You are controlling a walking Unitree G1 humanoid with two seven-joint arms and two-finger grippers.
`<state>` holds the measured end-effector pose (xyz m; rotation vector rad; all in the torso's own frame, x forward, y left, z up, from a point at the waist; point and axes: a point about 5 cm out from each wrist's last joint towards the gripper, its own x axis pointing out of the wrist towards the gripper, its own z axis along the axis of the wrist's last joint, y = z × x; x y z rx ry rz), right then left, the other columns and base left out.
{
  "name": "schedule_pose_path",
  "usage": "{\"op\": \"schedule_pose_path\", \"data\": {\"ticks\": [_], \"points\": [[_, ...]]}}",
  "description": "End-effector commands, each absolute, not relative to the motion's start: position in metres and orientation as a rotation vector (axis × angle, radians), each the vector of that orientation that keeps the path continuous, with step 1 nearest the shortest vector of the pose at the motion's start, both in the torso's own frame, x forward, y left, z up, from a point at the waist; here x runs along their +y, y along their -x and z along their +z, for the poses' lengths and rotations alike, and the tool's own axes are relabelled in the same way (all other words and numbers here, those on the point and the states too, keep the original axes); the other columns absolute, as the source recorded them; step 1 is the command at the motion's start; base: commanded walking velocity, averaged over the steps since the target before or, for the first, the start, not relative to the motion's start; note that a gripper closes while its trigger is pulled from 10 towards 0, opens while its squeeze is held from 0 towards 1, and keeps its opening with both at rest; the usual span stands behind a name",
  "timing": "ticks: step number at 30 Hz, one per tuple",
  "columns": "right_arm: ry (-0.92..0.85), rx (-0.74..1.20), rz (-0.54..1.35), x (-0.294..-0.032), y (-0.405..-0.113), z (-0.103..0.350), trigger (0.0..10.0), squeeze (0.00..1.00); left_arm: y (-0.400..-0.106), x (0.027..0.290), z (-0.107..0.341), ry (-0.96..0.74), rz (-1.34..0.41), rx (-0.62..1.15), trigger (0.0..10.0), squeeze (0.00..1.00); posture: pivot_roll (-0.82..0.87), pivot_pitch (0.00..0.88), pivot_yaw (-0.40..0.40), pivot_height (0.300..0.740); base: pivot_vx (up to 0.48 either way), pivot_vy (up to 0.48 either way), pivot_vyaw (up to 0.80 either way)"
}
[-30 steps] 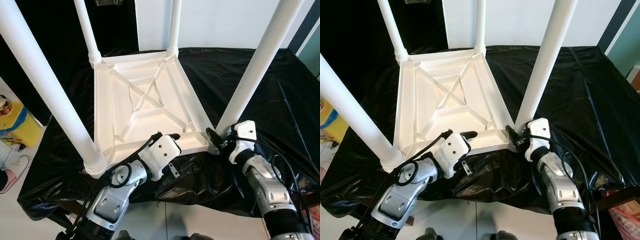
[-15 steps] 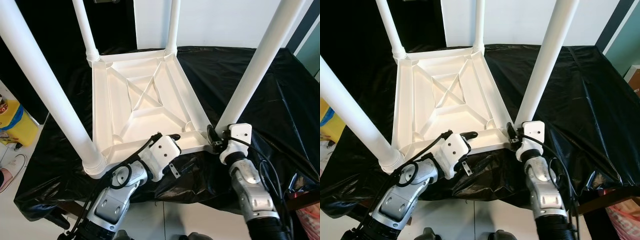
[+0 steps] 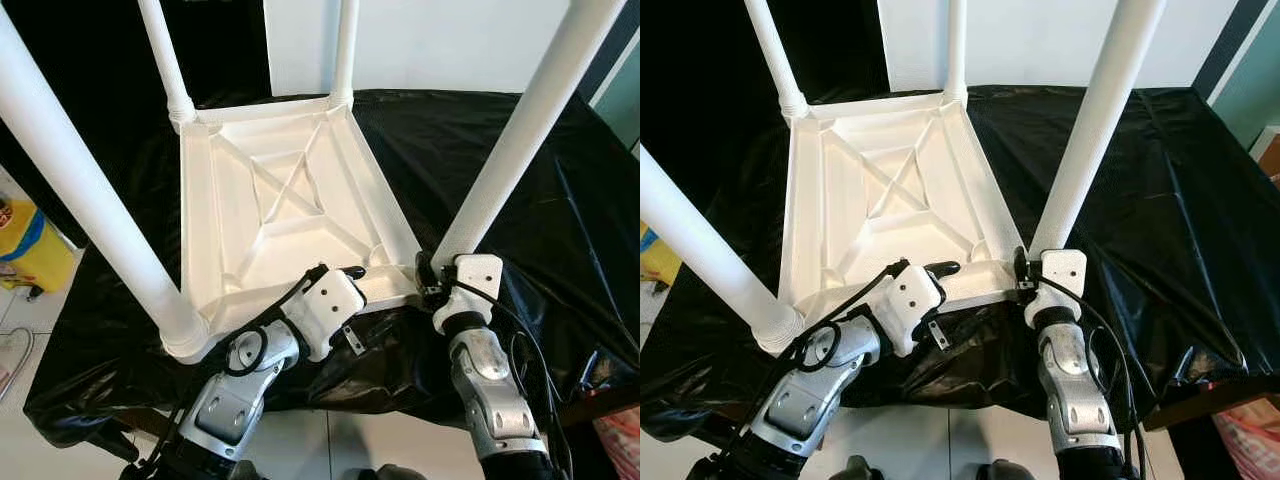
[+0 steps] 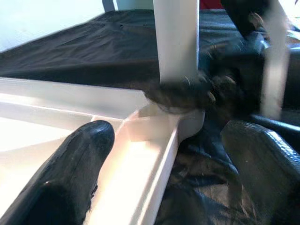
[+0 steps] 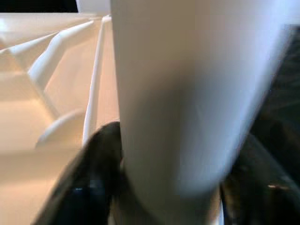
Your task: Building children table
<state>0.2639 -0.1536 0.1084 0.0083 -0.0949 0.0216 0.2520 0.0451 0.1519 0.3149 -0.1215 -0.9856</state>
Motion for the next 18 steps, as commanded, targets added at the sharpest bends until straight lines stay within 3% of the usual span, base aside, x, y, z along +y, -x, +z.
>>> {"op": "schedule_pose_path", "data": {"ticks": [1,13,14,18], "points": [[-0.015,-0.097,0.025,-0.157,-0.260,0.107,10.0,1.00,-0.256,0.045,0.153,-0.305,-0.916,-0.139,10.0,0.00,-0.03,0.082,-0.033,0.740,0.000,0.000,0.00],[0.022,-0.162,-0.024,-0.185,-0.236,0.116,10.0,0.99,-0.267,0.048,0.162,-0.353,-0.919,-0.189,10.0,0.00,-0.05,0.076,-0.009,0.740,0.000,0.000,0.00],[0.040,-0.156,-0.009,-0.189,-0.228,0.116,10.0,0.00,-0.268,0.050,0.164,-0.339,-0.927,-0.191,10.0,0.00,-0.05,0.080,-0.006,0.740,0.000,0.000,0.00],[0.049,-0.144,0.016,-0.191,-0.218,0.115,10.0,0.00,-0.267,0.053,0.165,-0.323,-0.941,-0.186,10.0,0.00,-0.06,0.079,-0.003,0.740,0.000,0.000,0.00]]}}
